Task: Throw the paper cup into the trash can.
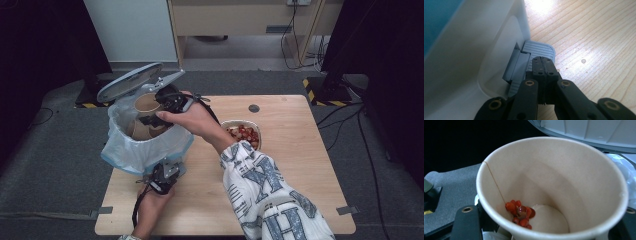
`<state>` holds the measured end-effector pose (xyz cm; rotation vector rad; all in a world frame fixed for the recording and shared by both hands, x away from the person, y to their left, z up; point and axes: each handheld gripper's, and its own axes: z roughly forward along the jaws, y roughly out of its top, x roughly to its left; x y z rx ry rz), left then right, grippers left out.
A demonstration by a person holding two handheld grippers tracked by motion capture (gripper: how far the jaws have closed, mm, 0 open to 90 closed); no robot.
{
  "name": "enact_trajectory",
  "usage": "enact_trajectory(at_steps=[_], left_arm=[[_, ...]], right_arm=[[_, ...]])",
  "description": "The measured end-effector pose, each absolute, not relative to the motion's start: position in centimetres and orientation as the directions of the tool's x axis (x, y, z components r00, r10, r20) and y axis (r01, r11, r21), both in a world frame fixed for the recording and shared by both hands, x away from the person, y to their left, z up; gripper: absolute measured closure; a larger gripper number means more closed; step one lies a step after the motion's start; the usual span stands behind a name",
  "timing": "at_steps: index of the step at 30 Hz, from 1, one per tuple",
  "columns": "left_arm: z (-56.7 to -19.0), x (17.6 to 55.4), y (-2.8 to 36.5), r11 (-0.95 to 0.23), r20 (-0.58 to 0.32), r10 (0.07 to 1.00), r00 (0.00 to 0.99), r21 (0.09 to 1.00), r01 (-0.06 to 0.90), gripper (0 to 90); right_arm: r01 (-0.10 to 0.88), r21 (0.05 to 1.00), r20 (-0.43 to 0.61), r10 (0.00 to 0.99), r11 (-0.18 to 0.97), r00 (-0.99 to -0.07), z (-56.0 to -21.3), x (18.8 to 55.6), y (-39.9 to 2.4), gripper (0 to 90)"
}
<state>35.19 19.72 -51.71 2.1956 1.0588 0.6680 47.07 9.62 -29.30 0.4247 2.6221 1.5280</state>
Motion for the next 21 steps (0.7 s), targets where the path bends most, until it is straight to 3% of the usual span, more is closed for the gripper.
enact_trajectory(at_steps=[11,14,21], left_arm=[[-51.71,35.19,19.71,-0.498,0.176,0.814,0.554,0.702,0.509,89.5],[-51.71,35.19,19.73,-0.498,0.175,0.813,0.555,0.702,0.509,89.5],[-51.71,35.19,19.71,-0.499,0.176,0.814,0.554,0.702,0.509,89.5]], right_arm=[[0.189,0.85,0.061,0.265,0.492,-0.962,-29.9,46.92,9.88,27.3],[0.168,0.852,0.036,0.265,0.495,-0.964,-30.04,46.76,9.93,18.3],[0.15,0.863,0.025,0.255,0.482,-0.967,-29.87,46.56,9.66,14.8]])
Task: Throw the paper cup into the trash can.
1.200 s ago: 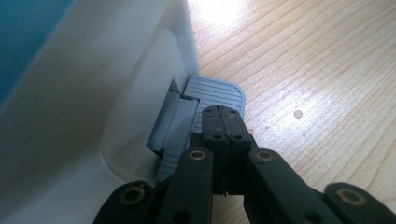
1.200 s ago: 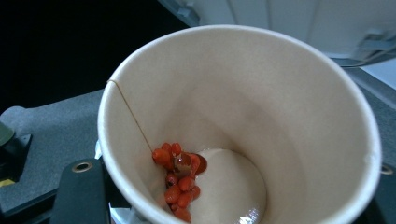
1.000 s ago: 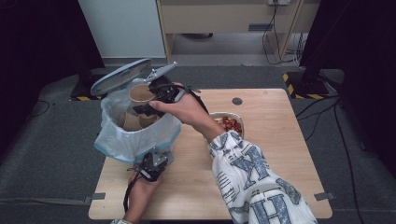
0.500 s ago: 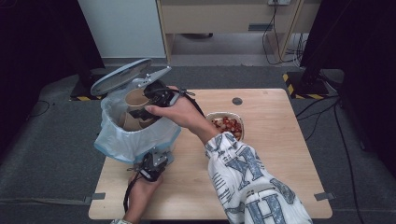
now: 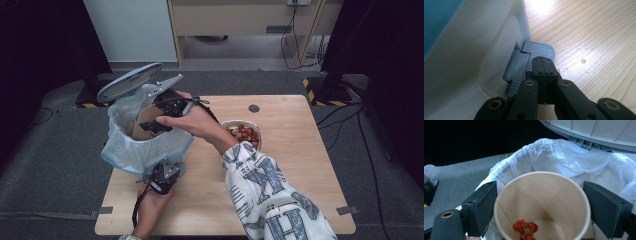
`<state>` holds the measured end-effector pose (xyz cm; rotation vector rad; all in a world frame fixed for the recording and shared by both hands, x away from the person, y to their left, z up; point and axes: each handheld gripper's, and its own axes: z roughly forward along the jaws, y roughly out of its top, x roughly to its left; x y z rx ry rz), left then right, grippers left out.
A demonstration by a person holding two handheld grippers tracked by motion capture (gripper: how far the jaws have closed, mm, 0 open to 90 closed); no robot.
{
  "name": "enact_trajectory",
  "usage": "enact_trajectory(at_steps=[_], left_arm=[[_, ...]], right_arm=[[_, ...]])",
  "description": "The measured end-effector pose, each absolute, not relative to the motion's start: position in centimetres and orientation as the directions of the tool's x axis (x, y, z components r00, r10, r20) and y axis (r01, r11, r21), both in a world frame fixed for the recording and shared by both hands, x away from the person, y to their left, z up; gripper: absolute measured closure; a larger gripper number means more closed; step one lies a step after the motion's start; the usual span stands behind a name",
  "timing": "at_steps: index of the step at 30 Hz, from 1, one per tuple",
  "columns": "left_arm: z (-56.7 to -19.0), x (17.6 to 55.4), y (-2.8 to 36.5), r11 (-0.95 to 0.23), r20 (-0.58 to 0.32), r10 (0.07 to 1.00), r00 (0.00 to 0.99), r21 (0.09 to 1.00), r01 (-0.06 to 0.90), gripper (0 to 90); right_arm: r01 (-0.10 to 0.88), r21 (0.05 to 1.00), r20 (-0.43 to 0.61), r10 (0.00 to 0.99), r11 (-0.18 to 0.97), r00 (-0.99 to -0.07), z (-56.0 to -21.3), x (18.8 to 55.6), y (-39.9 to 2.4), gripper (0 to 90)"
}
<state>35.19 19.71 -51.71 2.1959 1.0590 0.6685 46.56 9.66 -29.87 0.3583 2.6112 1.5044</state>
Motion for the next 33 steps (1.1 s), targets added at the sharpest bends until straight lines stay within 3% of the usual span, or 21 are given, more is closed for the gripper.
enact_trajectory(at_steps=[33], left_arm=[[-51.7,35.2,19.7,-0.498,0.175,0.813,0.555,0.702,0.509,89.4]], right_arm=[[0.232,0.889,0.088,0.349,0.395,-0.933,-29.1,48.1,5.0,11.9]])
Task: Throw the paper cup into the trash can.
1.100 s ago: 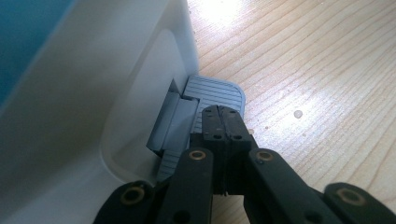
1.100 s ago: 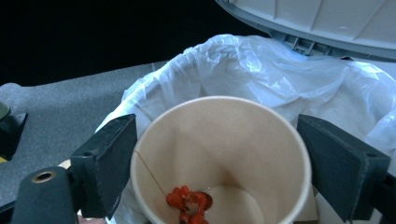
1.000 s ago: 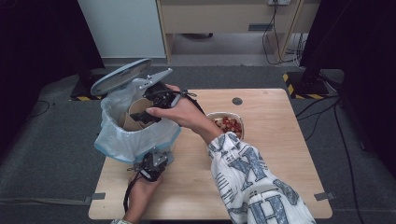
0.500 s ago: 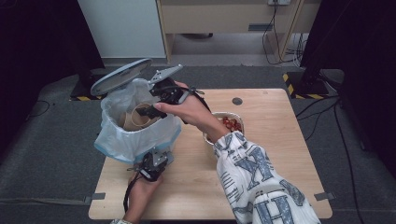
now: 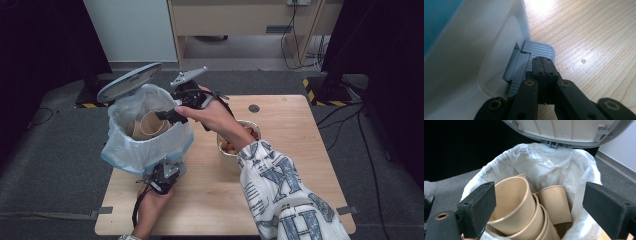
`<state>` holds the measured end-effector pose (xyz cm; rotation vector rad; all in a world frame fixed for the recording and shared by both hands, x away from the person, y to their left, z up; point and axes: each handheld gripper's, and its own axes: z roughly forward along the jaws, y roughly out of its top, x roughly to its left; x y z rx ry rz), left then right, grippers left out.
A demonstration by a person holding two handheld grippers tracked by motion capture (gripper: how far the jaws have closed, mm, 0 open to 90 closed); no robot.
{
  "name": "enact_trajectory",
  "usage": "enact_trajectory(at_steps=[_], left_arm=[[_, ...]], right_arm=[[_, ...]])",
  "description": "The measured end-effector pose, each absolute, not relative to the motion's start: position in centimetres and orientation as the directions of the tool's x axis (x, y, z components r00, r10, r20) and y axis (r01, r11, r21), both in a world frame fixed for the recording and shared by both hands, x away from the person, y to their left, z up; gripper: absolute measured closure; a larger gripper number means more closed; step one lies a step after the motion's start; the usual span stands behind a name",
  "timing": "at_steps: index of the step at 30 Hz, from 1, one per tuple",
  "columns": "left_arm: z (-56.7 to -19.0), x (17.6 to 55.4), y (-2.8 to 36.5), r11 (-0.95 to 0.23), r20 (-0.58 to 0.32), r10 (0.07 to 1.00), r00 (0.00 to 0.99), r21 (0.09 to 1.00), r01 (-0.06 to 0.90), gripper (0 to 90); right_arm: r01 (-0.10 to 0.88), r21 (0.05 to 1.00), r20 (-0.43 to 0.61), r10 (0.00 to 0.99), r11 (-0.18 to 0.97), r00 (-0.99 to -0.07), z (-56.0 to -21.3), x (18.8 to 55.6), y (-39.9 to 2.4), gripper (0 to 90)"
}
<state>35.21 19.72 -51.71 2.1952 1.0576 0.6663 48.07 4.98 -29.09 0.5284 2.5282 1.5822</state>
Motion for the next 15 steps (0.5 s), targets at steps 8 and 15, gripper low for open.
enact_trajectory(at_steps=[8,15], left_arm=[[-51.7,35.2,19.7,-0.498,0.175,0.813,0.555,0.702,0.509,89.4],[-51.7,35.2,19.7,-0.499,0.176,0.813,0.555,0.701,0.509,89.4]], right_arm=[[0.246,0.89,0.097,0.369,0.383,-0.925,-29.0,48.3,3.9,10.6],[0.259,0.888,0.099,0.391,0.379,-0.915,-29.2,48.6,2.5,9.9]])
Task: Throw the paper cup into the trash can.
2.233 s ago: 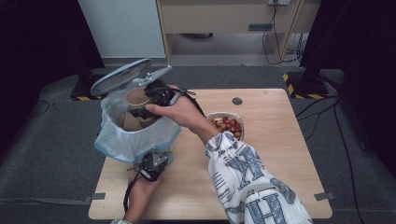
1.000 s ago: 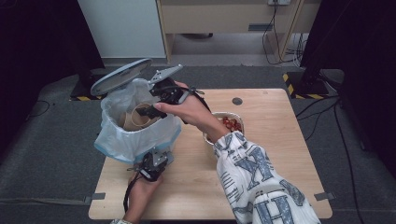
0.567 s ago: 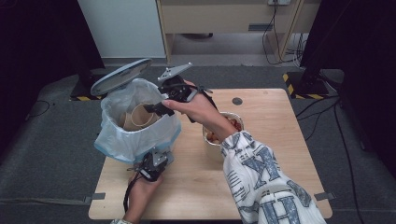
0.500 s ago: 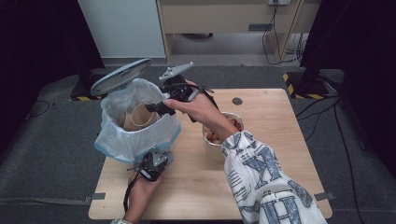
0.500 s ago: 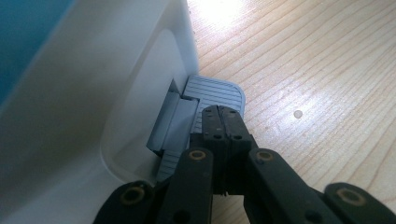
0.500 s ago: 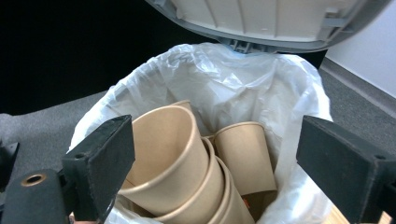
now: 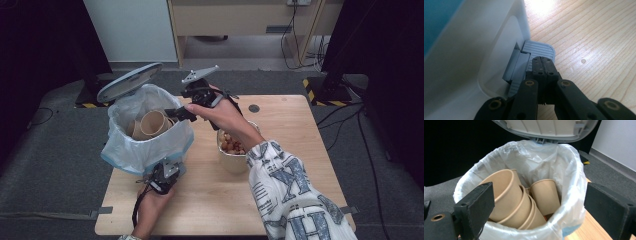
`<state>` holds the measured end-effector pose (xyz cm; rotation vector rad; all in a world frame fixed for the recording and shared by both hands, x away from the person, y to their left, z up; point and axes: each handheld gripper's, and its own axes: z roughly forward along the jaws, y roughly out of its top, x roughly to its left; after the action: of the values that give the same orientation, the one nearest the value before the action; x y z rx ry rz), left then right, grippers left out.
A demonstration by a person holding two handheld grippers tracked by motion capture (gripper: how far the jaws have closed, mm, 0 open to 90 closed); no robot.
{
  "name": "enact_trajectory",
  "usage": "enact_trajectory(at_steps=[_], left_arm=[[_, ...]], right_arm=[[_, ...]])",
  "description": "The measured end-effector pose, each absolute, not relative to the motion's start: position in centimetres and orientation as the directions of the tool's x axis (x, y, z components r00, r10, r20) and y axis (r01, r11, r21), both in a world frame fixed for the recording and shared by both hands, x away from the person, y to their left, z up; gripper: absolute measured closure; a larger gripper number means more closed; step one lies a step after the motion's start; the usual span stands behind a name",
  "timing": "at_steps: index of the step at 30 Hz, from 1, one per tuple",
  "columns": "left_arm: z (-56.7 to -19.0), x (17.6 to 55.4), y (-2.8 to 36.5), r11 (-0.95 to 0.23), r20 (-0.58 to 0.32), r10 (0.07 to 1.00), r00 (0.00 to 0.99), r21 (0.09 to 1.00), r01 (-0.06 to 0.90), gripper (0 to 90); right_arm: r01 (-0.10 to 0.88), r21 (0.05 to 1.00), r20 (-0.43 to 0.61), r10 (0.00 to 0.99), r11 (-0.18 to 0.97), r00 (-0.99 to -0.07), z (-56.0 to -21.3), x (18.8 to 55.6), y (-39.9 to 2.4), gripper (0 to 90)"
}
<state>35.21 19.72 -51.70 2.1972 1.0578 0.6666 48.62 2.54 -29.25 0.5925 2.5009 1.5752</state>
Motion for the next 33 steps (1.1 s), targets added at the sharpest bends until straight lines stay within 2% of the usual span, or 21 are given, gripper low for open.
enact_trajectory(at_steps=[22,23,24,25,26,29,33], left_arm=[[-51.7,35.2,19.7,-0.495,0.172,0.815,0.553,0.704,0.51,88.9],[-51.6,35.1,19.6,-0.494,0.184,0.822,0.539,0.701,0.514,85.1],[-51.4,34.9,19.5,-0.489,0.194,0.83,0.524,0.706,0.513,77.0],[-51.2,34.7,19.5,-0.473,0.18,0.835,0.52,0.718,0.51,68.3],[-51.0,34.5,19.5,-0.457,0.165,0.839,0.519,0.732,0.506,64.8],[-50.2,33.5,18.9,-0.43,0.143,0.839,0.525,0.766,0.478,60.8],[-49.9,32.8,18.0,-0.447,0.149,0.82,0.552,0.768,0.458,59.1]], right_arm=[[0.297,0.884,0.109,0.459,0.36,-0.882,-30.0,49.3,-2.1,9.5],[0.298,0.884,0.107,0.464,0.36,-0.879,-30.0,49.3,-2.5,9.6],[0.3,0.884,0.107,0.47,0.358,-0.876,-30.1,49.4,-2.9,9.5],[0.304,0.884,0.108,0.476,0.355,-0.873,-30.1,49.4,-3.4,9.4],[0.306,0.885,0.109,0.483,0.351,-0.869,-30.2,49.4,-4.0,9.4],[0.319,0.887,0.116,0.507,0.335,-0.854,-30.3,49.7,-5.8,9.4],[0.337,0.888,0.126,0.54,0.312,-0.832,-30.7,49.9,-7.9,9.4]])
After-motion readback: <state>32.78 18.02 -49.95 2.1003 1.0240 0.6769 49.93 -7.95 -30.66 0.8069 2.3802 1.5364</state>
